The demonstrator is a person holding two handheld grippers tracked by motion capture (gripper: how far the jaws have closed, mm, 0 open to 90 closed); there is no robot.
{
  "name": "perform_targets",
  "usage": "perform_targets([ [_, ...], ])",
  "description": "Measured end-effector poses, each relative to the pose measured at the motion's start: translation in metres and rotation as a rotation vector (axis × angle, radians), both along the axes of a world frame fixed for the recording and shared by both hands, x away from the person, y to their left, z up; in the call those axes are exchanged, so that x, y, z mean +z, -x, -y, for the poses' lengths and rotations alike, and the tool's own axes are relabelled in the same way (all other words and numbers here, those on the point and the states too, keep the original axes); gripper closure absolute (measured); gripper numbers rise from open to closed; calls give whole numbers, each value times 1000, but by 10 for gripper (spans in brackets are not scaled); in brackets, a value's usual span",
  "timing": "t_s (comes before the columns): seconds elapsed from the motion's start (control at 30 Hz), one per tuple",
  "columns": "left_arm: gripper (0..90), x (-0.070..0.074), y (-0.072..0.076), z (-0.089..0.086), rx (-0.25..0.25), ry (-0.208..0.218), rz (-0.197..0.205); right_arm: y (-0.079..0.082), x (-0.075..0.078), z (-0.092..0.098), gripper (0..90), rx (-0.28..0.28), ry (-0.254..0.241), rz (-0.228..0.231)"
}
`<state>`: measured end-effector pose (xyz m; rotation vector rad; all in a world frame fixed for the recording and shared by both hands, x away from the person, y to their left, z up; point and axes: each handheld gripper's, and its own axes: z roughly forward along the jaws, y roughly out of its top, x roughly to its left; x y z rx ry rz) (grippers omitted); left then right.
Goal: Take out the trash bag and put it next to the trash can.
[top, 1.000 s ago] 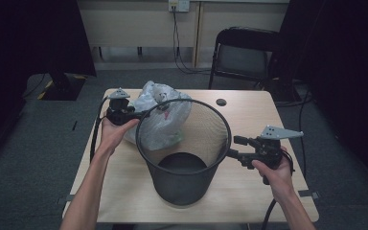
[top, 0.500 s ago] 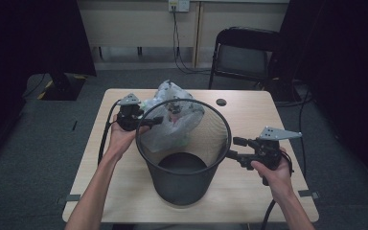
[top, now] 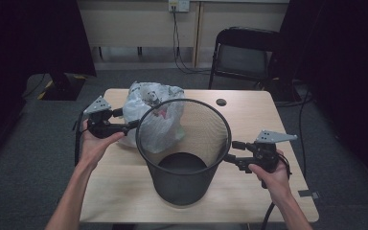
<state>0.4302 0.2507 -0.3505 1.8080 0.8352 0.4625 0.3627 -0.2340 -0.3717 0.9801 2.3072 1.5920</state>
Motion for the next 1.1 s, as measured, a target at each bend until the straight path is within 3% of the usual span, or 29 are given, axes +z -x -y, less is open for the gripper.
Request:
perform_targets([
  [0.2, 212, -7, 21, -16, 28, -34, 12, 3, -9, 4, 325, -7, 9, -18],
  [0.4, 224, -20, 40, -19, 6, -40, -3, 4, -18, 7, 319, -23, 14, -34],
  [0.47, 231, -24, 47, -16, -3, -55, -15, 5, -22, 7, 308, -29, 16, -39],
  [0.57, 236, -29, 57, -10, 9, -124, -39, 6, -28, 7, 271, -43, 24, -54],
  [0.7, 250, -37, 74, -7, 10, -165, -56, 8, -38, 12, 218, -79, 39, -70],
  [0.77, 245, -42, 83, -7, -1, -163, -77, 8, -45, 15, 177, -95, 61, -94],
  [0.83, 245, -48, 91, -7, 2, -189, -88, 9, -51, 17, 213, -92, 78, -110],
  [0.9, 246, -56, 99, -6, 5, -186, -124, 10, -59, 19, 191, -99, 91, -123],
  [0.97, 247, -65, 105, -4, 3, -225, -152, 9, -65, 20, 176, -121, 104, -135],
  [1.07, 247, -81, 114, -1, -18, -196, -184, 8, -73, 20, 173, -157, 131, -147],
  [1.1, 247, -87, 115, 2, -21, -213, -195, 8, -75, 21, 173, -165, 139, -152],
])
